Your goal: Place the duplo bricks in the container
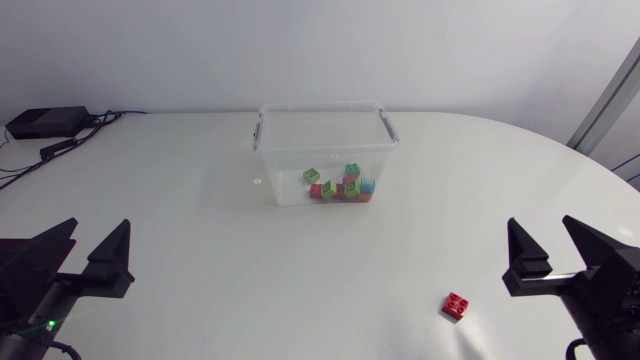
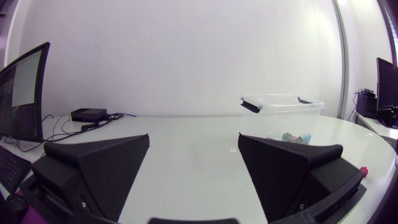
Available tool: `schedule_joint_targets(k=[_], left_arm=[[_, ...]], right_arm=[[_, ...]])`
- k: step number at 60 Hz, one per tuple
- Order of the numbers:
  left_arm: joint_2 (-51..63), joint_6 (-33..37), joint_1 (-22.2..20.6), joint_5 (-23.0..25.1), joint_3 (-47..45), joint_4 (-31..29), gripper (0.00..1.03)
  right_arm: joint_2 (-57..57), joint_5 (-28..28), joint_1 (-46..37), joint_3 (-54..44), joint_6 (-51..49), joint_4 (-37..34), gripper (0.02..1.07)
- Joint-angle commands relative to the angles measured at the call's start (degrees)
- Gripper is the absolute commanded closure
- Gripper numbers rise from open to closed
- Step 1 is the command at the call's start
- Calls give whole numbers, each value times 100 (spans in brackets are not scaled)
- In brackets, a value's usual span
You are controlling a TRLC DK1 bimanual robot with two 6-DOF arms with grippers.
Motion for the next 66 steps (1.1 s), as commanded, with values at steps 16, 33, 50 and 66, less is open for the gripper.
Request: schedule_joint_targets(k=[16, 33, 50, 66], left_arm=[[-67, -106, 13, 41, -106, 99, 4], [-67, -106, 13, 41, -115, 99, 4], [-67, -106, 13, 41, -106, 99, 4], [-67, -97, 13, 41, -115, 99, 4]], right_arm=[[-38, 16, 348, -126, 101, -3, 6], [-38, 25, 321, -117, -268, -39, 6], [603, -362, 304, 402, -286, -636, 6], [2203, -705, 479, 1992, -515, -2517, 6]])
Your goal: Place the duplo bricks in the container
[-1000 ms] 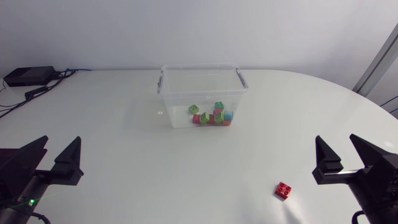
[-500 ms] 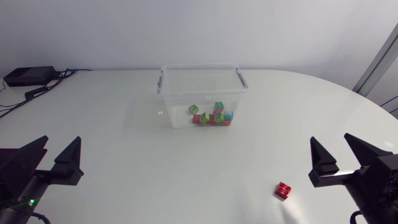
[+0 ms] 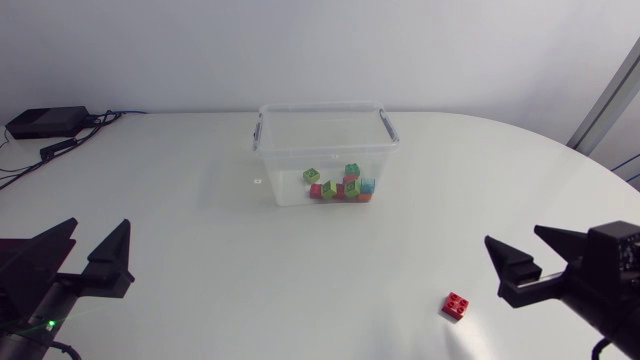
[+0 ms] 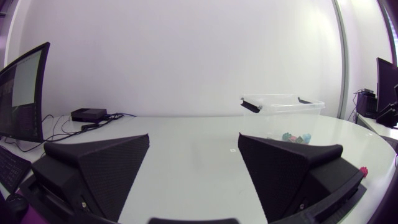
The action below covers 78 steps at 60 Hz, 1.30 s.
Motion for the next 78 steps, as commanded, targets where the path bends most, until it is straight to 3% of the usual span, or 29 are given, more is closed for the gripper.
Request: schedule_joint_targets(k=[1, 7, 19, 23, 31, 66, 75, 78], left_arm=[[-67, -102, 13, 41, -115, 99, 4], [-67, -102, 13, 41, -115, 99, 4], [-67, -102, 13, 41, -115, 99, 4], [-67, -93, 13, 41, -115, 99, 4], [-67, -93, 13, 41, -106, 99, 4], [-67, -102, 13, 41, -115, 99, 4], [-67, -102, 13, 41, -115, 99, 4], [-67, -102, 13, 41, -106, 99, 4]], right_arm=[[730, -152, 123, 546, -285, -588, 6], [1477, -292, 378, 950, -637, -1344, 6], [3323, -503, -9, 1179, -1744, -1467, 6], [3543, -776, -228, 1205, -2254, -1458, 6], [4202, -776, -228, 1293, -2764, -1458, 6], [5916, -363, 185, 1144, -3080, -808, 7], [6118, -301, 255, 1152, -2992, -746, 11], [6171, -284, 264, 1161, -2975, -702, 18]])
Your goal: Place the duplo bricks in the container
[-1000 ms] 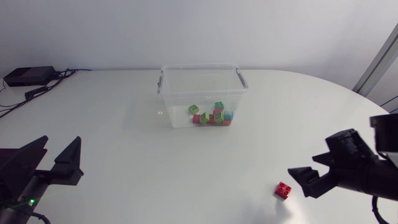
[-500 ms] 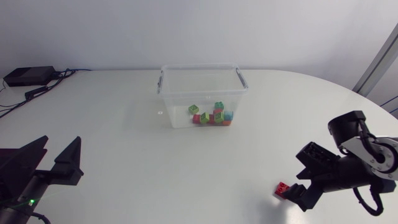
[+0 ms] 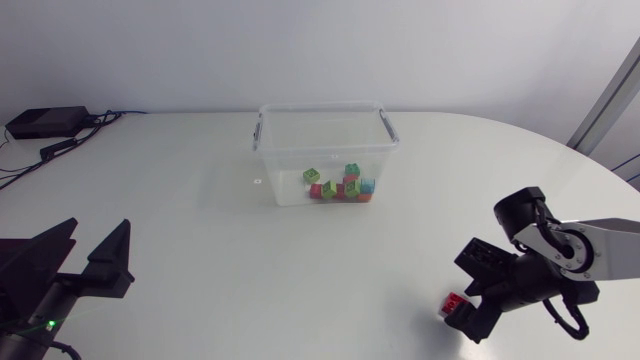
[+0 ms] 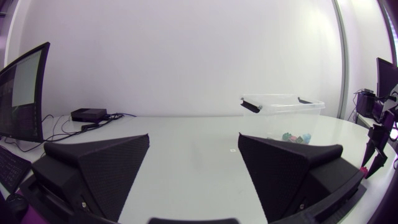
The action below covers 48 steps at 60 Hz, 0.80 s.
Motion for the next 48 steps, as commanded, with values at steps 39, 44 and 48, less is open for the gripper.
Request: schedule_joint_targets(k=[39, 44, 48], left_arm=[[-67, -102, 13, 41, -106, 97, 4], [-67, -102, 13, 41, -115, 97, 4], [-67, -93, 13, 41, -115, 97, 4]], right_arm=[[-1046, -455, 6, 75, 672, 298, 94], [-1732, -481, 138, 181, 1322, 781, 94], [-1951, -472, 392, 418, 1797, 992, 94]])
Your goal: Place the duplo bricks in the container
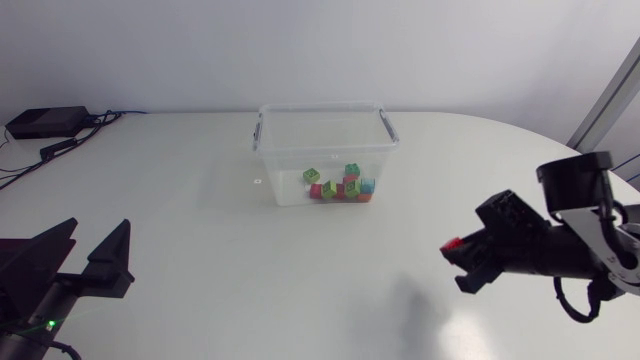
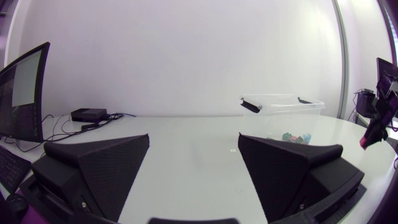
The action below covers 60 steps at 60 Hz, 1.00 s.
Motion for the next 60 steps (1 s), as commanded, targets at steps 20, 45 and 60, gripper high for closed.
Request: schedule_joint_targets(k=[20, 45, 60], left_arm=[[-67, -93, 13, 41, -106, 97, 4], [-67, -102, 13, 41, -106, 97, 4], [-67, -102, 13, 41, -115, 97, 4]], right_arm=[[639, 279, 927, 1421, 1909, 1528, 94], [1720, 367, 1305, 2810, 1988, 1581, 94], [3416, 235, 1639, 4928, 2005, 869, 7]])
